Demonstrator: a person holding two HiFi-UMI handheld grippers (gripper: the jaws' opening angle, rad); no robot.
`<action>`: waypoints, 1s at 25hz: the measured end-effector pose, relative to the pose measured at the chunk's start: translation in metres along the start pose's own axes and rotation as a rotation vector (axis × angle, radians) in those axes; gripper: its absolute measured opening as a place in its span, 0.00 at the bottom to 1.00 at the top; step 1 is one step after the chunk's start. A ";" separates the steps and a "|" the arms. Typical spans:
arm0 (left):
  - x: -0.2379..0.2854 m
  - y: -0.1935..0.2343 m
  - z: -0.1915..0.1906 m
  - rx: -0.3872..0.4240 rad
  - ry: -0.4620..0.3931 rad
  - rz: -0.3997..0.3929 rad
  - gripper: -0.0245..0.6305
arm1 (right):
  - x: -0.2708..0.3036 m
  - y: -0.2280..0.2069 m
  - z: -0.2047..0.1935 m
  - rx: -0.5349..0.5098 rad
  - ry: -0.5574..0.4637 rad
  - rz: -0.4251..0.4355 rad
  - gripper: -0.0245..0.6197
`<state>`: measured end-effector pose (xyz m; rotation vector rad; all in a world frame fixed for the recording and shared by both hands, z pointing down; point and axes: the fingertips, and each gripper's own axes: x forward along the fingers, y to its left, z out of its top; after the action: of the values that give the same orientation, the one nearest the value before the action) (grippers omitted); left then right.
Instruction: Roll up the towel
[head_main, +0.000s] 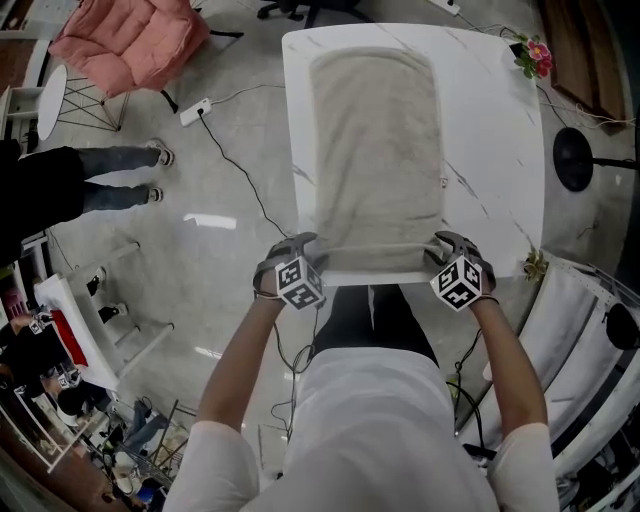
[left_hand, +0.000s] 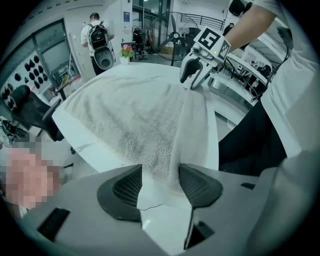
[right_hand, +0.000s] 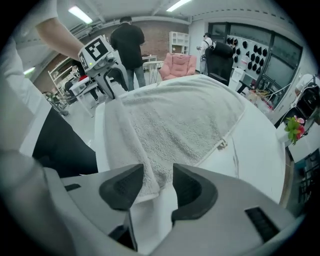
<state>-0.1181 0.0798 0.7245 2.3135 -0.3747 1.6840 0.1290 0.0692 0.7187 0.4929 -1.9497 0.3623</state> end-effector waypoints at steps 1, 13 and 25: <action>-0.005 0.001 0.001 -0.002 -0.005 0.001 0.42 | -0.005 0.000 0.002 0.006 -0.011 0.000 0.35; -0.044 -0.020 0.009 0.027 -0.082 0.008 0.41 | -0.038 0.035 0.020 -0.060 -0.061 0.036 0.34; -0.006 -0.059 -0.008 0.126 -0.061 0.045 0.30 | -0.007 0.065 -0.017 -0.167 0.022 0.052 0.30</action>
<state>-0.1057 0.1380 0.7182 2.4689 -0.3444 1.7068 0.1131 0.1351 0.7174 0.3297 -1.9549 0.2343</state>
